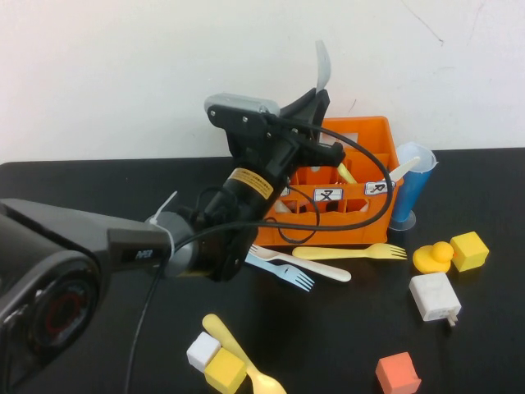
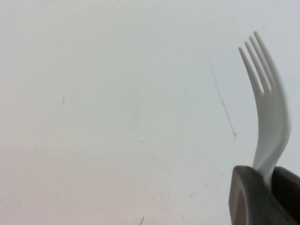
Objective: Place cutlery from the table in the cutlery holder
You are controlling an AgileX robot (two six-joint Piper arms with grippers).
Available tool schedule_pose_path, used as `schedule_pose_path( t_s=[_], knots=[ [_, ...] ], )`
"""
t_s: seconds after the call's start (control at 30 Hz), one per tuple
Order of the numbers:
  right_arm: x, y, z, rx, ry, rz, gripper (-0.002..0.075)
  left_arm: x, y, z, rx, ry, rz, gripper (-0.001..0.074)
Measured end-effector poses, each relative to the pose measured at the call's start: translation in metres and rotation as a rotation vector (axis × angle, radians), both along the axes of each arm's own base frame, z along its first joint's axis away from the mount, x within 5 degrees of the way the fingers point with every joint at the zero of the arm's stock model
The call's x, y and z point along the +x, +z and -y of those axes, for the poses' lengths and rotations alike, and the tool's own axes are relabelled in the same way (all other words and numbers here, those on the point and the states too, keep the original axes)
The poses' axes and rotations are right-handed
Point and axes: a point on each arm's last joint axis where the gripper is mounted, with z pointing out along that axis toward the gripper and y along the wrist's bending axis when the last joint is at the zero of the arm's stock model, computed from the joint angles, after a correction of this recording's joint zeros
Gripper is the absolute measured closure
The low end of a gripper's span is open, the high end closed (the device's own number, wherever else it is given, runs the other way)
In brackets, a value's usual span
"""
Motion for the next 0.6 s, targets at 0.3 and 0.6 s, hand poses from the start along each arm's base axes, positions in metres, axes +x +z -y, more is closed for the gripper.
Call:
schedule_pose_path(
  t_s=[0.3,0.6],
  knots=[
    [0.0,0.0,0.0,0.0,0.0,0.0,0.0729,0.004,-0.013,0.006,0.035,-0.035,0.002,0.0472],
    [0.0,0.0,0.0,0.0,0.0,0.0,0.0729,0.003,-0.007,0.006,0.031,-0.06,0.016,0.0355]
  ],
)
